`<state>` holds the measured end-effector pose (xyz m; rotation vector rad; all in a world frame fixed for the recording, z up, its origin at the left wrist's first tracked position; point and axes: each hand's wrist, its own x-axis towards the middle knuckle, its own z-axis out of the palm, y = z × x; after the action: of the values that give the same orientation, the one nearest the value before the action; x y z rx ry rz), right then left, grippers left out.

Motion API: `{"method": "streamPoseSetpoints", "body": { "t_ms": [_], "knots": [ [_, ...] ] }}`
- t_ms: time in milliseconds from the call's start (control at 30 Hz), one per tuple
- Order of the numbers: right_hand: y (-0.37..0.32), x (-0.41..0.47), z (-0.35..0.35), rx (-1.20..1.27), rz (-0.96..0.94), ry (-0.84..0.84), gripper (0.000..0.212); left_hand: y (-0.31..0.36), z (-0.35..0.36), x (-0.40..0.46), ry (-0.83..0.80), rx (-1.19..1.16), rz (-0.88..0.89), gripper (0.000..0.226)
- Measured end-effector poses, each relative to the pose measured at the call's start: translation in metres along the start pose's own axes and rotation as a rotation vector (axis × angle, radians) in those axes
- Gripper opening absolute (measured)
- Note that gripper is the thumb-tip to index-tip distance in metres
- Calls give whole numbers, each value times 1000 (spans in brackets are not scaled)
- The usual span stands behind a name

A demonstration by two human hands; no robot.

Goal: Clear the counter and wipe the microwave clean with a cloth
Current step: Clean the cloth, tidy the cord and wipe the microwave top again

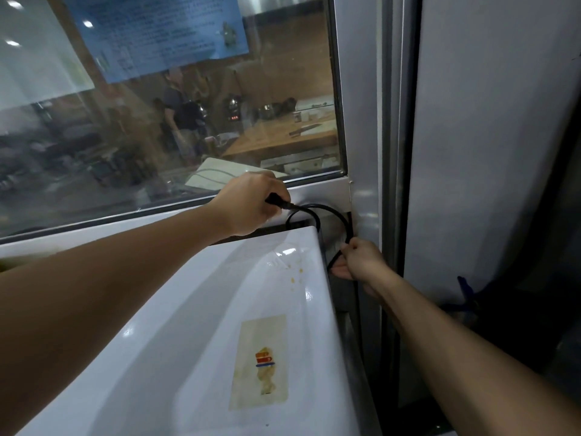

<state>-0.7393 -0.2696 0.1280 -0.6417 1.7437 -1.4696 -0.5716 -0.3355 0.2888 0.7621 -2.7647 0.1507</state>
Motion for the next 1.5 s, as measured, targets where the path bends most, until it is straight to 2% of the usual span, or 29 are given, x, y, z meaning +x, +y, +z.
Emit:
{"method": "streamPoseSetpoints", "body": {
  "t_ms": [300,533,667,767,867,1100,1300,1500],
  "knots": [
    [22,-1,4,-123,84,-151,36,-8,9,-13,-14,-3,-44,22],
    [17,-10,-4,-309,-9,-179,29,-11,11,-15,-23,-7,-70,23],
    [14,-13,-8,-410,-45,-144,10,-12,14,-17,-25,-38,-89,23],
    [12,-16,-8,-488,-26,-116,37,-12,16,-20,0,-82,-109,24],
    [10,-19,-8,-492,-24,-105,48,-12,18,-20,14,-96,-121,25],
    [11,-21,-14,-502,-21,-124,55,-12,28,-20,69,-115,-105,28],
    [13,-23,-19,-487,-72,-125,57,-15,35,-20,116,63,-88,29],
    [10,-29,-25,-447,-110,-145,67,-16,40,-23,130,103,-93,26]
  ]
}}
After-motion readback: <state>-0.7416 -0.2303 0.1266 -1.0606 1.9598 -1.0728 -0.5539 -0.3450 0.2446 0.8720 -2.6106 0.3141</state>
